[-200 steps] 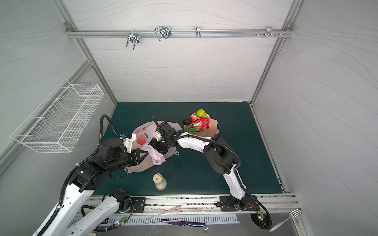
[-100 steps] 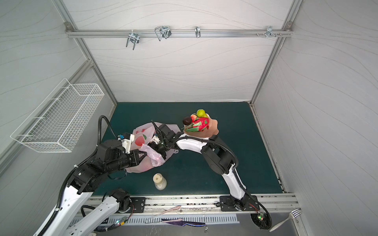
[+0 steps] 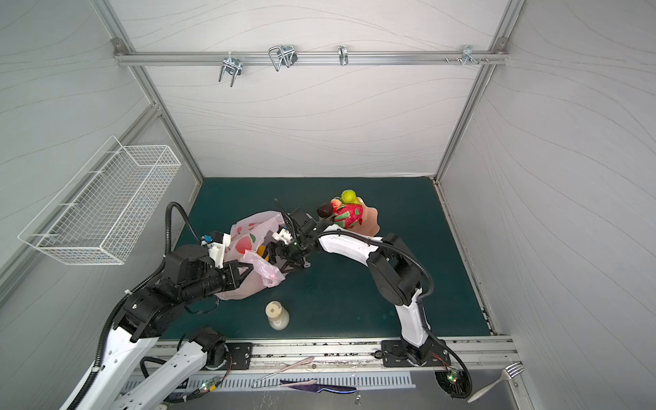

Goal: Place the fruits into the plastic bag
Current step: 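Open the right gripper to drop the strawberry beside the bananas, then withdraw the right gripper from the bag back over the bowl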

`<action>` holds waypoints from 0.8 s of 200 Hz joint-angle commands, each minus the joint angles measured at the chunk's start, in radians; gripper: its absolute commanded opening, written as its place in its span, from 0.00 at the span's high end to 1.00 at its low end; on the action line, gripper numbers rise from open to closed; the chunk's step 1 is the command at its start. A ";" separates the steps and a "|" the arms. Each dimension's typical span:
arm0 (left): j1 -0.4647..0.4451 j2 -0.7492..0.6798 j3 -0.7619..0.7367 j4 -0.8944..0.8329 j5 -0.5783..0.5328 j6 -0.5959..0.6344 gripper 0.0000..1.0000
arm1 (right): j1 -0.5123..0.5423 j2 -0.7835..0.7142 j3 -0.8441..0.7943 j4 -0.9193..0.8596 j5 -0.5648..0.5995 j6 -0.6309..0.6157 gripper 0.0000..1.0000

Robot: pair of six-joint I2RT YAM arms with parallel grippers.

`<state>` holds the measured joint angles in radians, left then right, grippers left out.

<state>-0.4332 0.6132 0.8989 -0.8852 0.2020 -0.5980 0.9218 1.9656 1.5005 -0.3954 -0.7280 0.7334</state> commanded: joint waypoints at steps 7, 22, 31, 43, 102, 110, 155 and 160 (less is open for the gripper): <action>-0.001 -0.006 0.016 0.007 0.005 -0.002 1.00 | -0.006 -0.081 -0.009 -0.128 0.127 -0.102 0.01; -0.001 -0.006 0.014 0.011 0.006 -0.003 1.00 | -0.010 -0.111 -0.013 -0.164 0.179 -0.140 0.01; -0.001 -0.007 0.014 0.012 0.007 -0.005 1.00 | -0.014 -0.129 -0.025 -0.166 0.188 -0.156 0.01; -0.001 -0.007 0.011 0.014 0.007 -0.005 1.00 | -0.020 -0.153 -0.039 -0.155 0.186 -0.168 0.01; -0.001 -0.010 0.014 0.012 0.008 0.000 1.00 | -0.062 -0.313 -0.080 -0.204 0.196 -0.255 0.01; 0.000 -0.011 0.014 0.012 0.008 0.000 1.00 | -0.077 -0.337 -0.080 -0.221 0.204 -0.267 0.01; -0.001 -0.004 0.018 0.025 0.015 0.001 1.00 | -0.224 -0.414 -0.035 -0.374 0.316 -0.334 0.01; -0.001 -0.002 0.018 0.027 0.016 0.001 1.00 | -0.240 -0.407 -0.020 -0.401 0.343 -0.344 0.01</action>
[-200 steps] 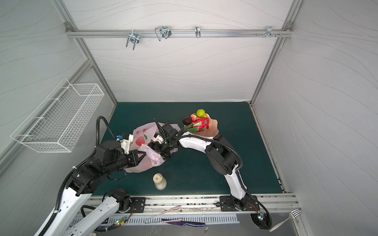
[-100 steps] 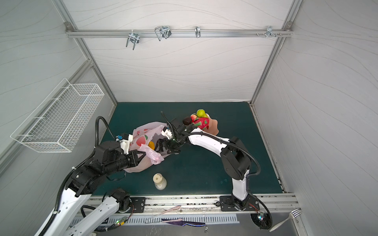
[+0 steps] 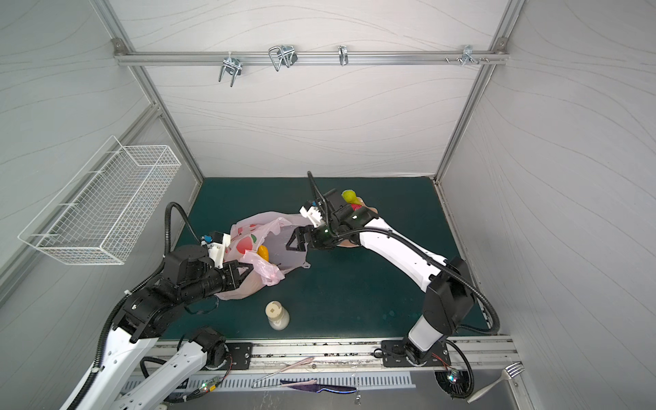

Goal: Place the fruits into the plastic bag
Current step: 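Withdraw the right gripper from the bag back over the bowl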

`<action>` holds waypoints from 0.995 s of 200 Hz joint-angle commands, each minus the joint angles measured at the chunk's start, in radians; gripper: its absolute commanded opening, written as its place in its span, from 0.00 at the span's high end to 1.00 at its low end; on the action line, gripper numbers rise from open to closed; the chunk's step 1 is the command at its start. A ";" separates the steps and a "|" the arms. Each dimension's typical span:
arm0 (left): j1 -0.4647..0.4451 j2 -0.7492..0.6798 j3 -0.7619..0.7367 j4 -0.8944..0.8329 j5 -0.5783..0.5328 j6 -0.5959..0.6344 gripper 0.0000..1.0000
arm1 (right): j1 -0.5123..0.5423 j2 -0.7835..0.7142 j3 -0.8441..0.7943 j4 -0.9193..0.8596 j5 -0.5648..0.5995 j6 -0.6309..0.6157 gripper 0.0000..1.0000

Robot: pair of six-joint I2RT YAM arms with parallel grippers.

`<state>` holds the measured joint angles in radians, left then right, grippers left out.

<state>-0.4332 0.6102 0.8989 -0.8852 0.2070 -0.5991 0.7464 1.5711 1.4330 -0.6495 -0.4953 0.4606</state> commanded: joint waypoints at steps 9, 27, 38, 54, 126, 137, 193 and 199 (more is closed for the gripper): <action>-0.001 0.004 0.019 0.030 0.015 0.004 1.00 | -0.096 0.006 0.082 -0.197 0.156 -0.096 0.01; -0.001 0.011 0.026 0.032 0.021 0.007 1.00 | -0.122 0.073 0.173 -0.288 0.296 -0.158 0.01; -0.001 0.014 0.027 0.034 0.026 0.008 1.00 | -0.129 0.112 0.219 -0.309 0.356 -0.180 0.01; 0.000 0.015 0.031 0.034 0.031 0.012 1.00 | -0.134 0.172 0.287 -0.325 0.407 -0.194 0.01; -0.001 0.006 0.009 0.037 0.067 0.004 1.00 | -0.113 0.422 0.528 -0.329 0.594 -0.228 0.01; -0.001 0.005 0.003 0.040 0.076 0.002 1.00 | -0.109 0.454 0.561 -0.321 0.614 -0.235 0.01; 0.000 0.019 -0.017 0.064 0.121 -0.001 1.00 | -0.075 0.625 0.718 -0.324 0.737 -0.267 0.01; -0.001 0.022 -0.022 0.067 0.128 -0.001 1.00 | -0.073 0.639 0.730 -0.322 0.749 -0.264 0.01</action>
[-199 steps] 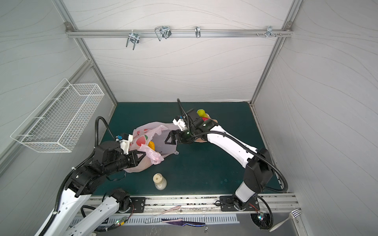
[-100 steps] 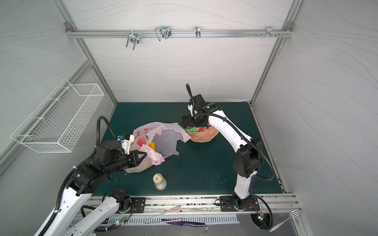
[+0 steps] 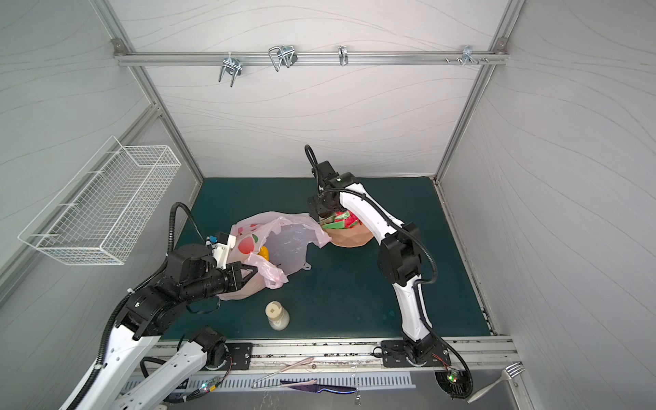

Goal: Place the fruits into the plastic bag
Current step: 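Withdraw the right gripper from the bag back over the bowl, then lower the right gripper onto the dark plum in the bowl and grasp it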

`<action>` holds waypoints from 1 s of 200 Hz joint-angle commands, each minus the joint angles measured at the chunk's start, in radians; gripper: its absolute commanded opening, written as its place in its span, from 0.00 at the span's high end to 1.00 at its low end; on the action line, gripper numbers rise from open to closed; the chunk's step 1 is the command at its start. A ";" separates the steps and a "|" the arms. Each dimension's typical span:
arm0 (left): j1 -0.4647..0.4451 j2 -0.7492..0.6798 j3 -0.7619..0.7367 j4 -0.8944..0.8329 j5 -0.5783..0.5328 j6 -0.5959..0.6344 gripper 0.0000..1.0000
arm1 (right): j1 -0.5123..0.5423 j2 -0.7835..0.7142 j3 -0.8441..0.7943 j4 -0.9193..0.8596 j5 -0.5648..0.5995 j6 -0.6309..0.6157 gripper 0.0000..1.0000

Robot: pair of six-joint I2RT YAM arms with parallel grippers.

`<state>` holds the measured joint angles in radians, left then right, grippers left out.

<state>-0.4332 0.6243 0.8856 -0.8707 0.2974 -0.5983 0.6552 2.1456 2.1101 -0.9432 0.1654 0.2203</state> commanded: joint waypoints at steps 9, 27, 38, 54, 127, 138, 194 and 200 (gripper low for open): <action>-0.001 0.013 -0.014 0.057 0.047 -0.001 1.00 | 0.022 0.080 0.062 -0.018 0.105 -0.021 0.01; -0.001 0.019 -0.017 0.064 0.060 -0.001 1.00 | 0.032 0.108 0.068 0.015 0.142 -0.021 0.01; 0.000 0.020 -0.019 0.064 0.061 0.001 1.00 | 0.035 0.125 0.079 0.018 0.164 -0.020 0.01; -0.001 0.018 -0.017 0.064 0.066 0.004 1.00 | 0.037 0.147 0.096 0.025 0.188 -0.019 0.01; -0.001 0.013 -0.023 0.052 0.085 0.011 1.00 | 0.036 0.220 0.153 0.030 0.245 -0.059 0.01; -0.001 0.015 -0.022 0.052 0.086 0.012 1.00 | 0.037 0.231 0.161 0.030 0.244 -0.062 0.01; -0.001 0.021 -0.016 0.050 0.086 0.015 1.00 | 0.037 0.265 0.178 0.014 0.261 -0.070 0.05; 0.000 0.020 -0.016 0.050 0.086 0.015 1.00 | 0.037 0.266 0.177 0.012 0.264 -0.069 0.06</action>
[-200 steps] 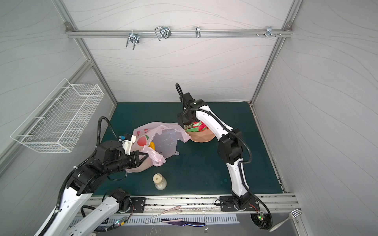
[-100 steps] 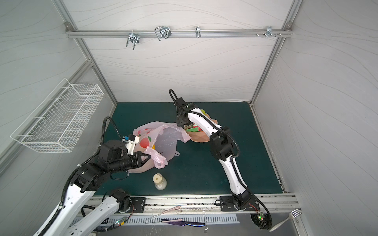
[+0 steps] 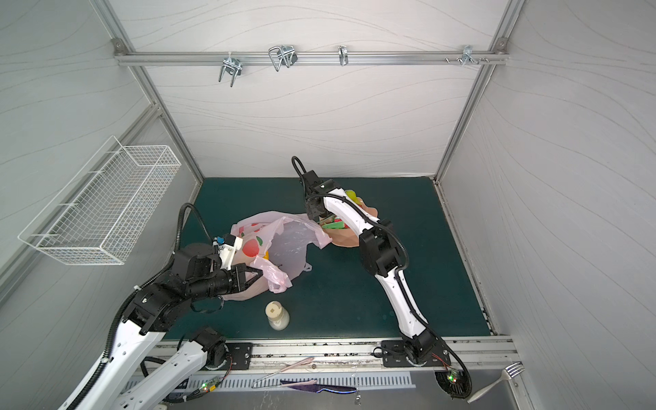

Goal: Place the fruits into the plastic bag
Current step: 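Lower the right gripper onto the dark plum in the bowl and grasp it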

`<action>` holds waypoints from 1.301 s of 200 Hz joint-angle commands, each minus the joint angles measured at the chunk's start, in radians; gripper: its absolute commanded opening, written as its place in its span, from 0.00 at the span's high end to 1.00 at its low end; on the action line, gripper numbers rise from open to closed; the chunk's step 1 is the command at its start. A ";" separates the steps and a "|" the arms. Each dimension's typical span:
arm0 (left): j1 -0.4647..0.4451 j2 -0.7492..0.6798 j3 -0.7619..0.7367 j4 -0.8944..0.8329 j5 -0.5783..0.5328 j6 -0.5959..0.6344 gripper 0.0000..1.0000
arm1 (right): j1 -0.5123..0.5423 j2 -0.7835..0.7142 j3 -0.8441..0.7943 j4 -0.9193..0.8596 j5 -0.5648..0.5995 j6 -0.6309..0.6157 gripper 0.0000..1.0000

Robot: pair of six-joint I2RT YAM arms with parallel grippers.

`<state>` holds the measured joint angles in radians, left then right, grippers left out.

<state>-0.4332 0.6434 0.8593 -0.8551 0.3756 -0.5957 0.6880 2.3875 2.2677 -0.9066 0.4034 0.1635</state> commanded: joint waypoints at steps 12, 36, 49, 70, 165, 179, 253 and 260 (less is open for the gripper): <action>0.000 0.001 0.010 0.032 0.005 0.013 1.00 | 0.007 0.022 0.012 -0.024 0.034 -0.013 0.07; -0.001 0.001 0.012 0.034 0.002 0.011 1.00 | 0.009 0.010 -0.016 -0.014 0.048 -0.011 0.13; -0.001 0.001 0.012 0.036 0.000 0.011 1.00 | 0.010 0.000 -0.036 -0.005 0.054 -0.011 0.15; -0.001 0.002 0.012 0.037 -0.001 0.010 1.00 | 0.009 -0.014 -0.058 0.003 0.060 -0.011 0.19; -0.001 0.002 0.018 0.041 -0.015 0.008 1.00 | 0.012 -0.171 -0.202 0.081 0.091 0.000 0.33; -0.001 0.003 0.018 0.042 -0.016 0.008 1.00 | 0.012 -0.190 -0.213 0.087 0.092 -0.002 0.36; -0.001 0.010 0.031 0.050 -0.029 0.008 1.00 | -0.004 -0.340 -0.291 0.104 0.050 0.026 0.38; -0.001 0.009 0.034 0.051 -0.030 0.008 1.00 | -0.013 -0.366 -0.304 0.102 0.029 0.037 0.38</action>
<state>-0.4332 0.6491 0.8597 -0.8547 0.3634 -0.5961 0.6918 2.1284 1.9881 -0.8101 0.4671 0.1680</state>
